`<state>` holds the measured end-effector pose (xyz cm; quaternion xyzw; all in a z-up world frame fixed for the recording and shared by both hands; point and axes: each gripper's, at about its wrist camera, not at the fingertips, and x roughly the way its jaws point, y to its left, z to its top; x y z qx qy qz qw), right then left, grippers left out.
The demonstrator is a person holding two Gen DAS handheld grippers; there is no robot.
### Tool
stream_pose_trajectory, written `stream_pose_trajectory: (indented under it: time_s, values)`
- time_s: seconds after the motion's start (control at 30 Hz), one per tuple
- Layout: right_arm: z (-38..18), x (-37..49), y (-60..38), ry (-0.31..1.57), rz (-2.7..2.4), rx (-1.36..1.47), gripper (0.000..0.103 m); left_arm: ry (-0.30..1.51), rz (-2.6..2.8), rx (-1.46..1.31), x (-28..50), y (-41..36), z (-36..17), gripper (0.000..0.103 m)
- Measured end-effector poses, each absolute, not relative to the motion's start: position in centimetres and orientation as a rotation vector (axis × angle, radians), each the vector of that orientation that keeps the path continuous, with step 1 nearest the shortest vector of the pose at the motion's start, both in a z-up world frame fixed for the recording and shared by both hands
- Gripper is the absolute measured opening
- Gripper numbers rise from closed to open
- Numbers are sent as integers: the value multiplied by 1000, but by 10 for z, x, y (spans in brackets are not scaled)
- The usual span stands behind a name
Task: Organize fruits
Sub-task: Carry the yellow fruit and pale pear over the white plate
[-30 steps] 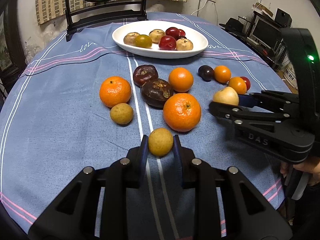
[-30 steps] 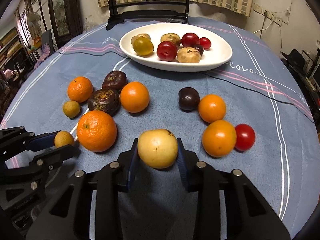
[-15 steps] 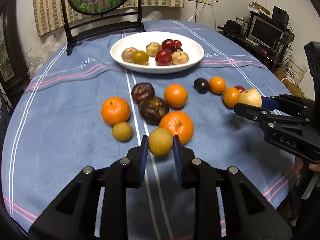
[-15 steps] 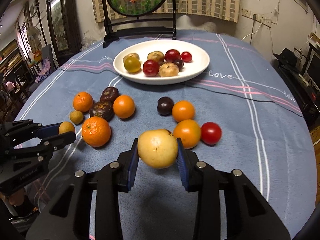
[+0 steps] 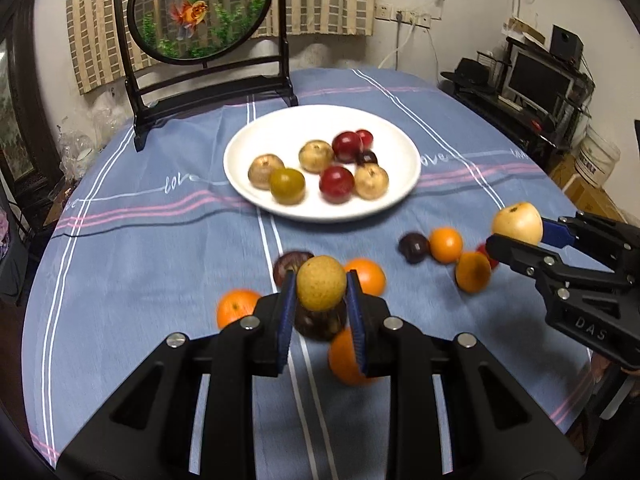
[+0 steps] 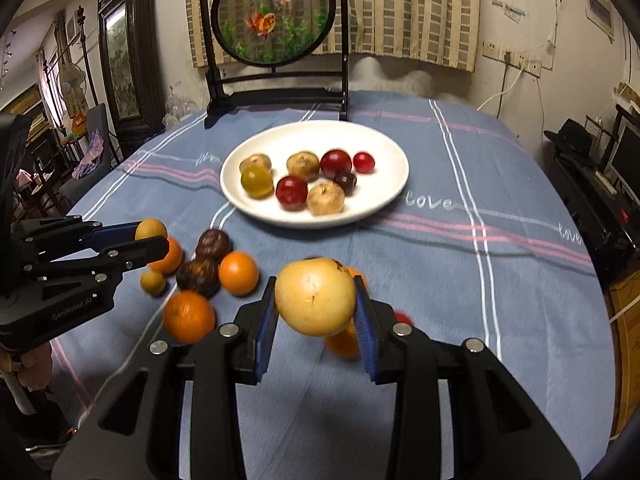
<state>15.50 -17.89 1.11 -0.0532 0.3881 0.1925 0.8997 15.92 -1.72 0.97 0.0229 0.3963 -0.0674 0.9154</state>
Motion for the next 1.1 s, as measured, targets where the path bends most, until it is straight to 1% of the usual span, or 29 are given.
stream_pose_trajectory:
  time_s: [0.27,0.57,0.9,1.1]
  values:
    - [21,187,-170,788,418,-114,36,808,-116,37,194,-15,19,25]
    - [23,232,-153,790,417,-122,36,829,-89,23,242,-12,11,25]
    - [9,279,-135,817,403,-155,36,823,-56,-23,291,2,16,25]
    - [-5,302,-122,843,390,-167,36,847,-43,-60,320,4,5,25]
